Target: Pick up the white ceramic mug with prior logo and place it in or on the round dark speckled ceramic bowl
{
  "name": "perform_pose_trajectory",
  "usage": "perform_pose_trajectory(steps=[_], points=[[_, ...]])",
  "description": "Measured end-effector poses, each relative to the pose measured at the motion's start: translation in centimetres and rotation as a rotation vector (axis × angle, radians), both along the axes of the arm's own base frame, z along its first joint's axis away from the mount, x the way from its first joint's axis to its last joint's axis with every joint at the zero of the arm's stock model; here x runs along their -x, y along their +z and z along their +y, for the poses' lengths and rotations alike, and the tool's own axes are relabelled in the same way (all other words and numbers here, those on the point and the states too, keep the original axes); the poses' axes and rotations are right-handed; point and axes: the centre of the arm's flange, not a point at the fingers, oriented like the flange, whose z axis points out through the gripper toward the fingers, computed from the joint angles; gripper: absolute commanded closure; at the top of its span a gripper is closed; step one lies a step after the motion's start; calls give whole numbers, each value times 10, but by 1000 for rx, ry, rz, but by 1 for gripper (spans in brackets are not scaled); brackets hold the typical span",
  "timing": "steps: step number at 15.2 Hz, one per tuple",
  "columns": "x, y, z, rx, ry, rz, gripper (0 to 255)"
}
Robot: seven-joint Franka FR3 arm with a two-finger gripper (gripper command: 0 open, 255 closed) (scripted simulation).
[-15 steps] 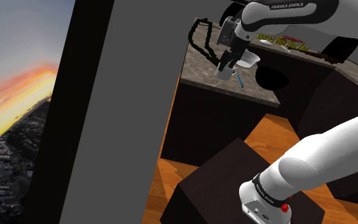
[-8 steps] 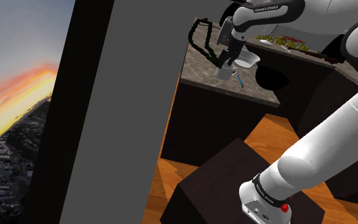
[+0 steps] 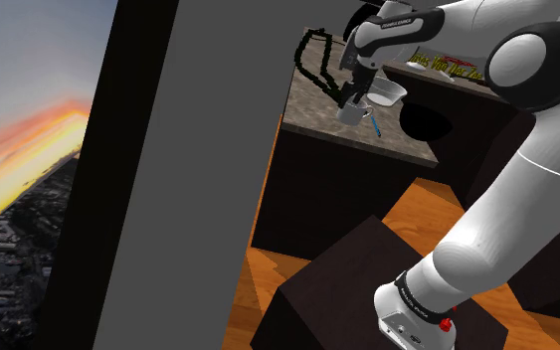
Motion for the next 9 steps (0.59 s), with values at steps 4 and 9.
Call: perform_pose_trajectory(steps=[4,9], points=[[-3,-20,-1,0,0,0,0],[-3,-24,-1,0,0,0,0]])
